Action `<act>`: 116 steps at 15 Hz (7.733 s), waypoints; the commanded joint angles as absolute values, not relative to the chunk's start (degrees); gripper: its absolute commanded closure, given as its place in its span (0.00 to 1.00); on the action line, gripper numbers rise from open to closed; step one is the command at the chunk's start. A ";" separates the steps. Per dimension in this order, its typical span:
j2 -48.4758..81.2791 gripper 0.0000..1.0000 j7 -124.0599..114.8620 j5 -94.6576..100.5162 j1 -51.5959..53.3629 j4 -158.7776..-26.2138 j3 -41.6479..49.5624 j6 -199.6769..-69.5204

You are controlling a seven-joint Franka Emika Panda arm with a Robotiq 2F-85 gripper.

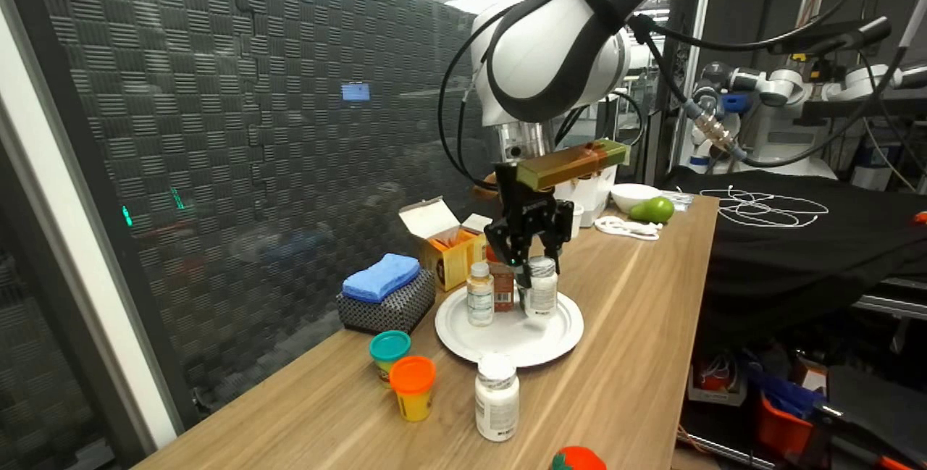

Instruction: Put the bottles on the red object on the plate

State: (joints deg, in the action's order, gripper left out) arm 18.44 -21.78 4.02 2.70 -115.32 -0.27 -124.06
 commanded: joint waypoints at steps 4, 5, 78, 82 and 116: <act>21.47 0.74 -17.25 3.48 3.30 -111.15 -0.26 -123.51; 21.63 0.74 -16.77 4.34 3.70 -111.28 -0.22 -123.94; 39.14 0.00 -31.90 2.53 16.97 -85.59 -4.18 -119.97; 39.71 0.00 -33.46 -0.67 17.18 -85.52 -3.72 -119.32; 32.68 0.73 -60.75 1.59 20.34 -95.77 0.43 -123.11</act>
